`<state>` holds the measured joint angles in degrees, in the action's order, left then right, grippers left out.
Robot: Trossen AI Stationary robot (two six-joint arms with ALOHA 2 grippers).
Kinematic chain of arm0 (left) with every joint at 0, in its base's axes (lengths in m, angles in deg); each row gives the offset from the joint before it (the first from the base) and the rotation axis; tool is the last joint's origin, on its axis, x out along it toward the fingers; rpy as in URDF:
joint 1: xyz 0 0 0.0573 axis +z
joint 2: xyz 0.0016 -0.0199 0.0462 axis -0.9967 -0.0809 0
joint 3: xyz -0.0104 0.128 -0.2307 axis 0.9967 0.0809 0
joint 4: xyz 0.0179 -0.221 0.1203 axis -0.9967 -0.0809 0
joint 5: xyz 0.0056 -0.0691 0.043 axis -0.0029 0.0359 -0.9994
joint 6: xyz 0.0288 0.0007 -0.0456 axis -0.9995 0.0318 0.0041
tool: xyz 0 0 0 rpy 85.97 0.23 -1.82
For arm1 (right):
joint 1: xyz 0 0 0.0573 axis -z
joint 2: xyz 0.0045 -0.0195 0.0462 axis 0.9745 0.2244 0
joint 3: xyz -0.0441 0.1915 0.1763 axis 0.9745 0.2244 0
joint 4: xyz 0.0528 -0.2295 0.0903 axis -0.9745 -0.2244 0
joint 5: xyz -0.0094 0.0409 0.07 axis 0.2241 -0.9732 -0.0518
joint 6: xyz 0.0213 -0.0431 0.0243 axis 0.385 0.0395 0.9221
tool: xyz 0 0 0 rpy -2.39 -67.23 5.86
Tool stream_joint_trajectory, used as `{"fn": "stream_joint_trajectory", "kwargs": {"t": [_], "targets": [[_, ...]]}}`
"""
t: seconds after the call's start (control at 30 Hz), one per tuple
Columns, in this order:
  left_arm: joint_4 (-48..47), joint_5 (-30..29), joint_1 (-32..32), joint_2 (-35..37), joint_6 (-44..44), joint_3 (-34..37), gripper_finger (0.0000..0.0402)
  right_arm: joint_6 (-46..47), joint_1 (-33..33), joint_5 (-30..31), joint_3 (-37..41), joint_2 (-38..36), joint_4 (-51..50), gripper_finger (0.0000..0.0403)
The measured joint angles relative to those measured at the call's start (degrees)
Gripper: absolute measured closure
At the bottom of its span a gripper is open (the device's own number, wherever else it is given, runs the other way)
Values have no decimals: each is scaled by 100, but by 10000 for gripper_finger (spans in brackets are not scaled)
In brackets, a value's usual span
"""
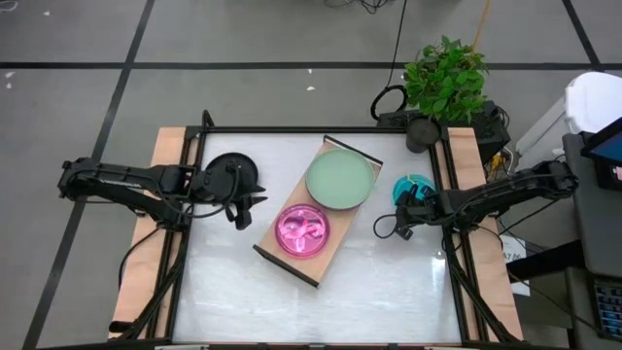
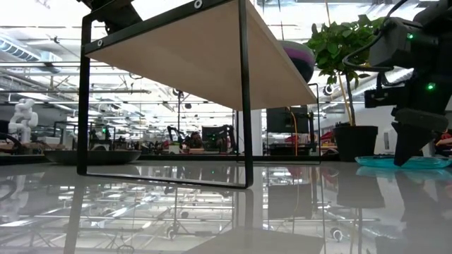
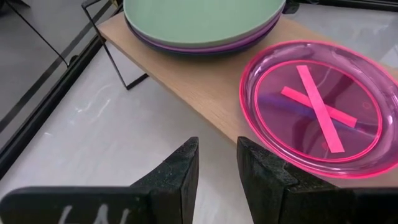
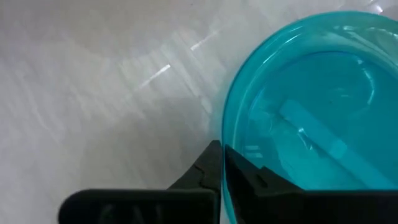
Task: Place and stack plates onto a shelf
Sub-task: Stack the small transparent blue plate on top of the small transparent pink plate
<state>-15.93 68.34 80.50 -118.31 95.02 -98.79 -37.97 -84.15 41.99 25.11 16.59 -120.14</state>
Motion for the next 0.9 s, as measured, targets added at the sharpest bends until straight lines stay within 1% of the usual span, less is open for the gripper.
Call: {"fn": "stream_joint_trajectory", "kwargs": {"t": [0.53, 0.9], "targets": [[0, -40, 0, 0, 58, 0, 286, 32, -155, 6, -699, 2, -680, 403], [0, -40, 0, 0, 122, 0, 286, 4, -315, 512, -1295, 2, -1353, 403]]}}
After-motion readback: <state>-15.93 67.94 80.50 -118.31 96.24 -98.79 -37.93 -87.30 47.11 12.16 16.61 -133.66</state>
